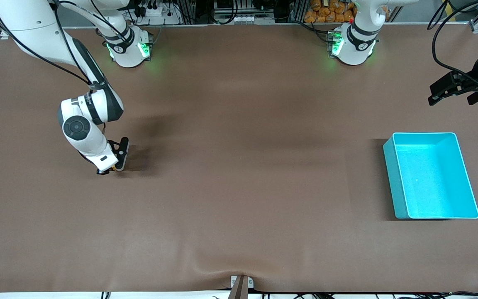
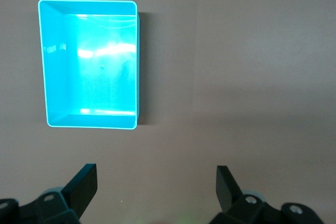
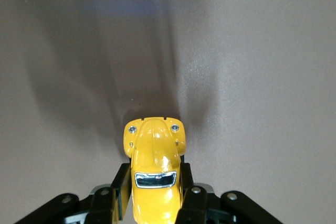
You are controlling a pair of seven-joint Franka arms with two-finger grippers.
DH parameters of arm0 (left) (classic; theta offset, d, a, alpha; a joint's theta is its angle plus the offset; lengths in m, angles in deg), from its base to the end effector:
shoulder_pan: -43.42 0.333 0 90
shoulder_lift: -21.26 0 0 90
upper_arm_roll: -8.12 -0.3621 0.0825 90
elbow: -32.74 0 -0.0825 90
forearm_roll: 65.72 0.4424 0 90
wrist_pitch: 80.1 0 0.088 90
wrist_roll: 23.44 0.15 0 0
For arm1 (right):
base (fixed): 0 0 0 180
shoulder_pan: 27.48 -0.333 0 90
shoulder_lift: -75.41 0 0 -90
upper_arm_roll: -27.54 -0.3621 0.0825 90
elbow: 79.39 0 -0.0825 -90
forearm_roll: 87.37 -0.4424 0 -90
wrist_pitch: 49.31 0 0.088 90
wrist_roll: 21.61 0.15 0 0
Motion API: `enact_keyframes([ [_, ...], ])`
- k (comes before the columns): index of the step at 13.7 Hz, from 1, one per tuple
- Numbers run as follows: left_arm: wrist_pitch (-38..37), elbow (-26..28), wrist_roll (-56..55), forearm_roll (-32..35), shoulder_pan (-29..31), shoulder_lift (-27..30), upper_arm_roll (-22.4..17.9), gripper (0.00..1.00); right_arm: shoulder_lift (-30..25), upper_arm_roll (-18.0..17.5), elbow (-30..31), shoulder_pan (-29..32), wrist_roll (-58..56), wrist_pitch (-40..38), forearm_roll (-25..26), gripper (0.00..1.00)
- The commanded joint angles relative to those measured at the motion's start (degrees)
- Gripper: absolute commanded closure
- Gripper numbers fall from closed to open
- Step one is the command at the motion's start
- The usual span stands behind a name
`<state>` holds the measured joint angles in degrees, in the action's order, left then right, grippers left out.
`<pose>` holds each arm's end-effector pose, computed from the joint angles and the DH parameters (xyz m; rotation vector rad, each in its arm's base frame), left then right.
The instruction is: Wind and store yellow beetle car
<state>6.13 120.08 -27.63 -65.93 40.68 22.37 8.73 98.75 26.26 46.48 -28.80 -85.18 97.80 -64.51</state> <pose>0.5984 -0.0357 0.6580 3.1381 0.0226 -0.0004 0.5990 0.0249 0.1422 2.1871 2.0238 -0.1968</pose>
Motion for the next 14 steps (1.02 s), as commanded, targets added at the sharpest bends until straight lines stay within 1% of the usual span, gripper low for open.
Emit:
enact_keyframes([
  [1, -0.80, -0.94, 0.58, -0.93, 0.19, -0.32, -0.08, 0.00, 4.26, 0.31, -2.29, 2.72, -2.94, 1.52, 1.93, 0.85],
  [9, -0.80, -0.94, 0.58, -0.93, 0.19, -0.32, -0.08, 0.00, 6.01, 0.31, -4.14, 9.14, -9.63, 1.60, 1.93, 0.85],
  [11, -0.80, -0.94, 0.23, -0.93, 0.10, -0.32, -0.08, 0.00, 6.72, 0.31, -4.58, 10.28, -9.99, 1.69, 1.93, 0.82],
  [14, -0.80, -0.94, 0.23, -0.93, 0.10, -0.32, -0.08, 0.00, 7.68, 0.31, -4.49, 12.74, -11.04, 2.74, 1.93, 0.82],
])
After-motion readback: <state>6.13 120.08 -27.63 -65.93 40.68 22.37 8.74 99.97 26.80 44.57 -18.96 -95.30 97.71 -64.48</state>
